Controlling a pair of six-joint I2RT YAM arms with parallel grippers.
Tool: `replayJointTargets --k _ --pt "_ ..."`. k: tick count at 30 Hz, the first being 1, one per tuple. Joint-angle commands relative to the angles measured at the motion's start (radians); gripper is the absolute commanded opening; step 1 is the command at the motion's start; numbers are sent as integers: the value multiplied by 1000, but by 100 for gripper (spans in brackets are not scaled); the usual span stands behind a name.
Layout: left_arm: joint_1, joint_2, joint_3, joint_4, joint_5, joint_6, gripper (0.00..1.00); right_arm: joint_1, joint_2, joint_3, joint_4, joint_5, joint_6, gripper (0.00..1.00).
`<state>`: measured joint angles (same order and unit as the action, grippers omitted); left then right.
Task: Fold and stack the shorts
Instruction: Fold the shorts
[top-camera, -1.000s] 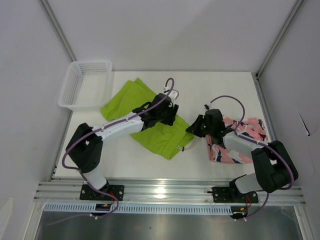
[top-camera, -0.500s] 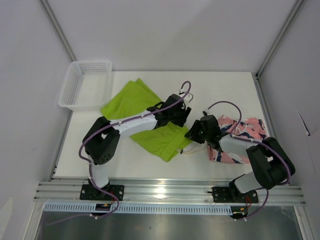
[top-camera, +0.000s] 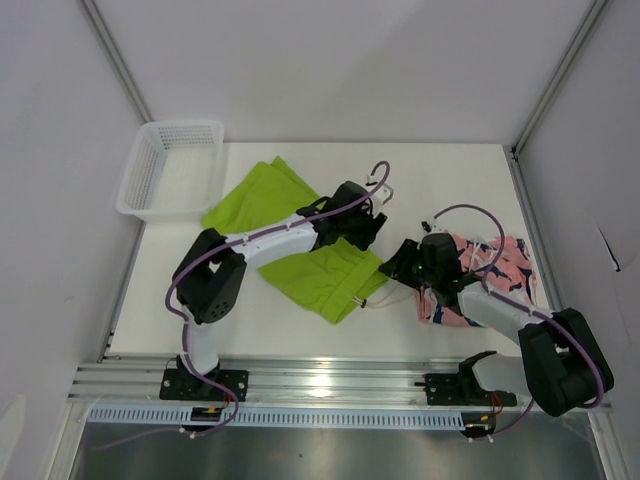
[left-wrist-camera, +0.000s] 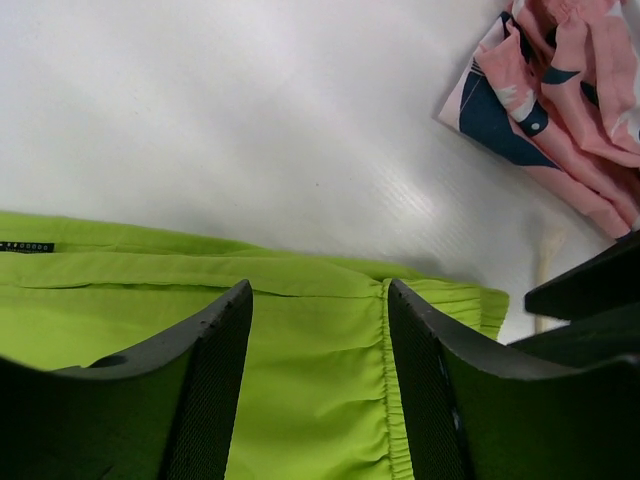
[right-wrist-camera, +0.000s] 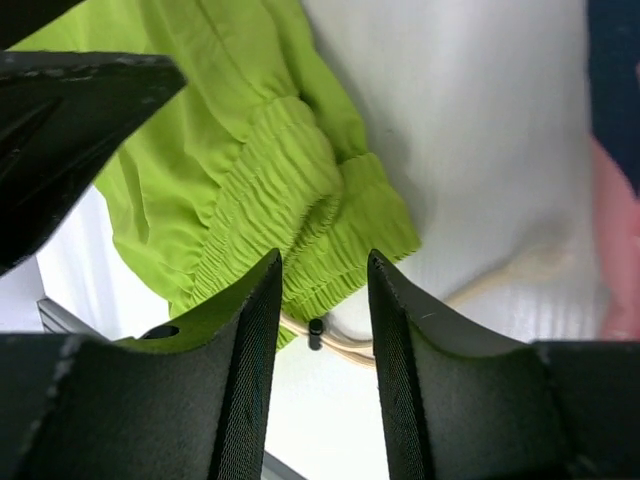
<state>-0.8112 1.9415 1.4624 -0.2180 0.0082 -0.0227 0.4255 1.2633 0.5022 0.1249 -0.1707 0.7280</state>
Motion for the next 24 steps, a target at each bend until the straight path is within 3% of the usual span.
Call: replayJointTargets --k 1,6,11,18,24 --pt "21 -9 35 -6 64 81 60 -53 -28 -33 25 -61 -18 41" --pt "23 -38 1 -15 90 92 60 -114 -1 -73 76 -122 -19 40" --pt "-19 -102 -71 -17 20 32 66 -156 114 -64 177 -220 -18 40" --pt "-204 -102 -34 -106 -259 -49 72 -162 261 -51 291 -315 11 39" --pt "-258 -35 16 -153 -407 -109 71 -177 317 -62 366 -383 19 32"
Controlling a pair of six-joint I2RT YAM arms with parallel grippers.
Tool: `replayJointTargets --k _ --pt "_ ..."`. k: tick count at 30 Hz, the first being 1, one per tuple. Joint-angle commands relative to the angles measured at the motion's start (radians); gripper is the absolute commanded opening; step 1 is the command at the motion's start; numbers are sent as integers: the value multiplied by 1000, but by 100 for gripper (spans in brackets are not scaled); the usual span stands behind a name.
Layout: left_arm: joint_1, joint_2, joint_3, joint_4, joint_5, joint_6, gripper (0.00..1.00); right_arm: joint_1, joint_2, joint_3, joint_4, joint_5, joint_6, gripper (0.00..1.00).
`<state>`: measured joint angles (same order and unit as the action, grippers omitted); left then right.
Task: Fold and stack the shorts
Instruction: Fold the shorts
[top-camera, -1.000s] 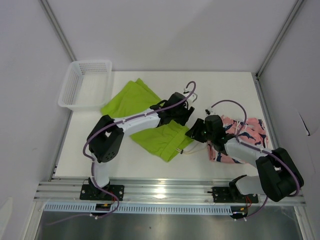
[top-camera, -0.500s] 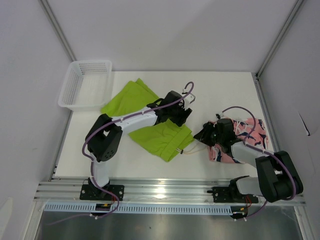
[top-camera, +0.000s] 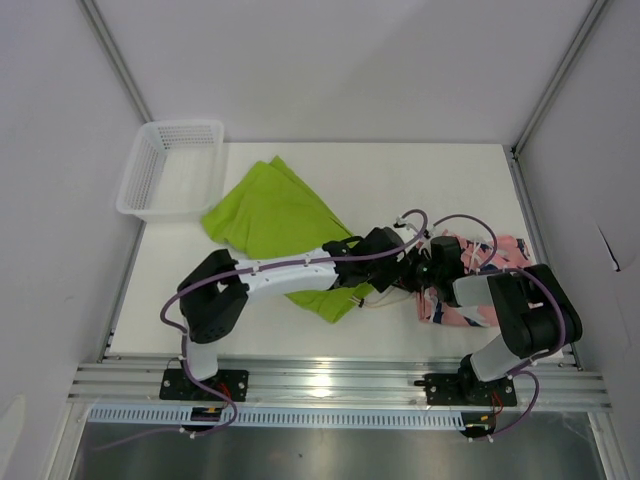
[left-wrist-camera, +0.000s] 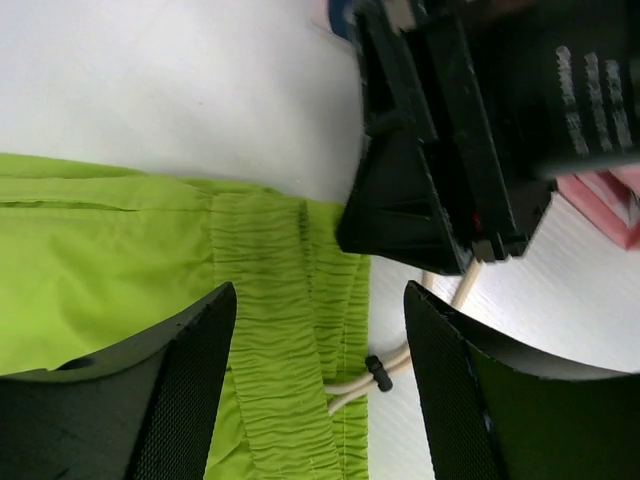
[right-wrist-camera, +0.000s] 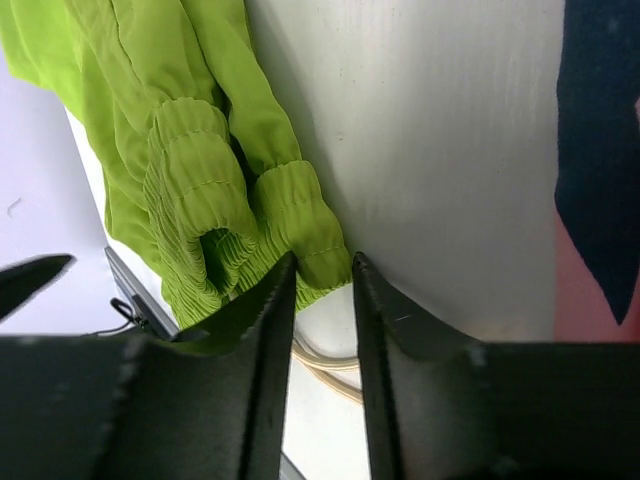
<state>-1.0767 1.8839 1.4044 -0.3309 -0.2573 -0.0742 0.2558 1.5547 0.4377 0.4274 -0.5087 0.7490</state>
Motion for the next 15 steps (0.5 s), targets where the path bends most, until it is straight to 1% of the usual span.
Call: replayJointTargets --k 1,2,3,7,12,15 --pt "8 36 93 -59 -170 -73 70 -9 25 3 66 -48 -2 30" --pt "6 47 99 -77 -209 -99 69 -12 28 1 70 -48 -2 27" --pt "6 60 103 -79 -217 -108 67 -10 28 -2 77 -50 0 25" --pt "8 76 123 -85 -278 -173 65 -12 28 -10 94 -53 3 22" --pt "8 136 191 -100 -272 -190 64 -12 30 -19 119 -59 18 20" --pt "11 164 203 -91 -273 -202 63 -12 30 -20 125 -62 19 18"
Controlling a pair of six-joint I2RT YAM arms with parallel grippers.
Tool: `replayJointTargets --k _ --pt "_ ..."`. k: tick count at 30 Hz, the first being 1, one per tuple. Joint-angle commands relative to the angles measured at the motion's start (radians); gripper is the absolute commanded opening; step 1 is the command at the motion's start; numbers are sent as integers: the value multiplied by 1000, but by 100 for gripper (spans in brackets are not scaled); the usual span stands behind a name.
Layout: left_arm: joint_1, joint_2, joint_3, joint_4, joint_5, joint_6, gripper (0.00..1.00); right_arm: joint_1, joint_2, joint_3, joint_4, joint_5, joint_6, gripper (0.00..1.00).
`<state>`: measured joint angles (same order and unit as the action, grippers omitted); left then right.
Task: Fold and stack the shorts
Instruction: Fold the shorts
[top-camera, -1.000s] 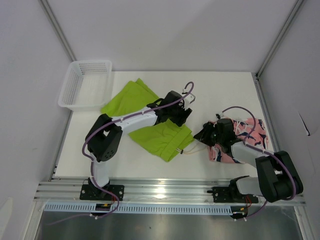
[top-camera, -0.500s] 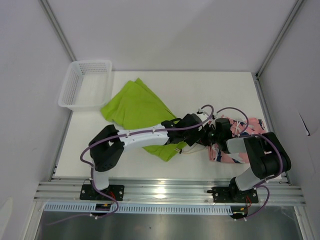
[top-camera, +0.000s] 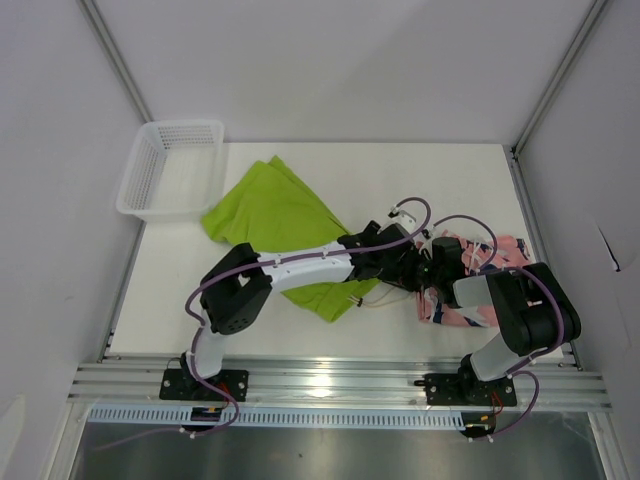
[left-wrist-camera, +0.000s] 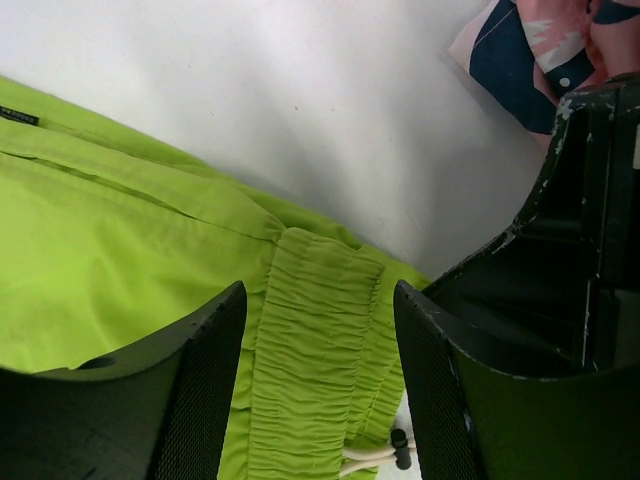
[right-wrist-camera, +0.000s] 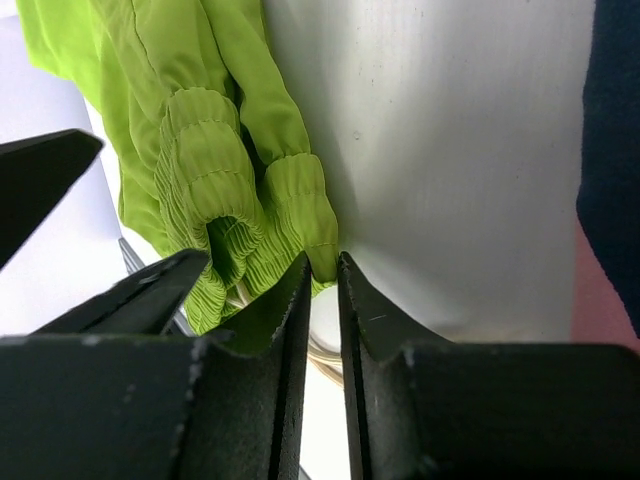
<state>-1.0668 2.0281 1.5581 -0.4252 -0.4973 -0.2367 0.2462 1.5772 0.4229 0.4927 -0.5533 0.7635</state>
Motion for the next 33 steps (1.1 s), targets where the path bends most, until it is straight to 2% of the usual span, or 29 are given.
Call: replayJointTargets --k 1,8,20,26,27,29,31,33 --pt "1 21 49 8 -29 -44 63 -2 7 -6 61 -19 5 18" --pt "4 41 76 10 -21 -79 63 -2 12 -6 67 -25 8 16" --pt "4 99 99 -12 -36 -125 54 -4 14 -4 76 -31 10 14" --pt "2 115 99 -23 -75 -148 33 -4 7 -4 73 -28 8 13" --pt "2 116 97 -23 -76 -148 24 -4 6 -4 72 -27 8 13" --pt "4 113 89 -21 -78 -148 17 -4 6 -3 69 -27 5 12" --pt "2 97 73 -3 -70 -139 4 -4 7 0 67 -27 5 12" --pt "-1 80 65 8 -61 -133 0 -4 10 5 60 -25 3 11"
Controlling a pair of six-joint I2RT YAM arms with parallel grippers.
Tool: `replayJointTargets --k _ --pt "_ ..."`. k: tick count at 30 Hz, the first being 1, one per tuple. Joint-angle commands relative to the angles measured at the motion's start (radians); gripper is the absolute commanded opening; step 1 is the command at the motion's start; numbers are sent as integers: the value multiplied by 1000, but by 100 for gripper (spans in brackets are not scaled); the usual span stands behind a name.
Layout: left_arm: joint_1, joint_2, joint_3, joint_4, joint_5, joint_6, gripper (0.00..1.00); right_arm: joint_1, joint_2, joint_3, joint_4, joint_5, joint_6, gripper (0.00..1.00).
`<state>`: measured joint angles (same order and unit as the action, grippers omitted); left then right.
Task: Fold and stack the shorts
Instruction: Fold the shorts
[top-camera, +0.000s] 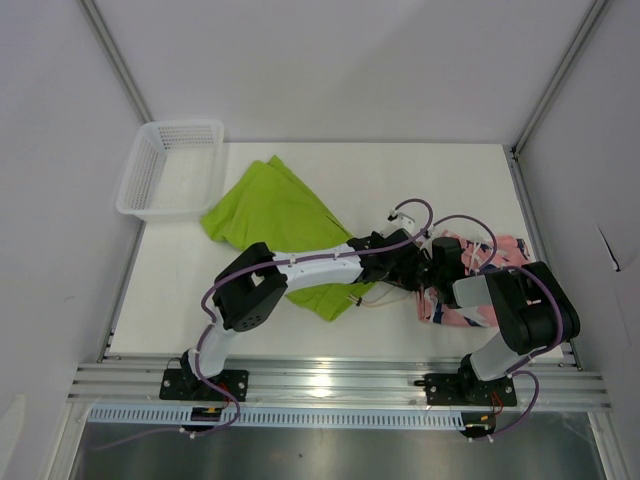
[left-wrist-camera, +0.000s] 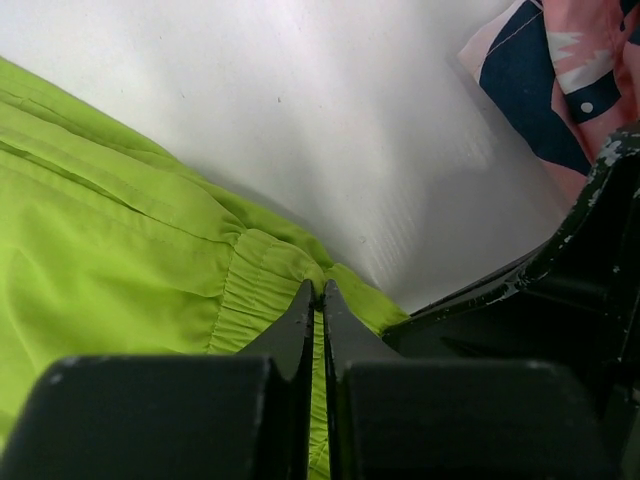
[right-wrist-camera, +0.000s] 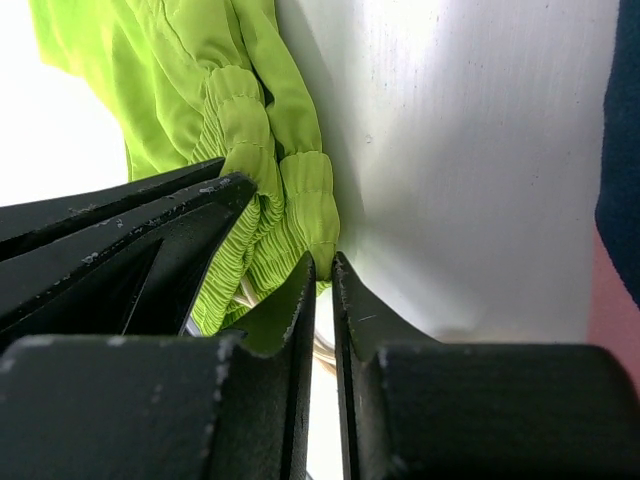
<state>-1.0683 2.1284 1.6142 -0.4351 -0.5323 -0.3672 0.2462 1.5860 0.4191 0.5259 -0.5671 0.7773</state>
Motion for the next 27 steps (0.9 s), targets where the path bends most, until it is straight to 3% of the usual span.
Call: replayJointTargets --k 1,27 --pt "-1 -27 1 19 -23 10 0 -5 2 17 23 -11 -13 11" --pt "-84 -145 -34 -96 22 -36 0 -2 32 79 20 1 -32 6"
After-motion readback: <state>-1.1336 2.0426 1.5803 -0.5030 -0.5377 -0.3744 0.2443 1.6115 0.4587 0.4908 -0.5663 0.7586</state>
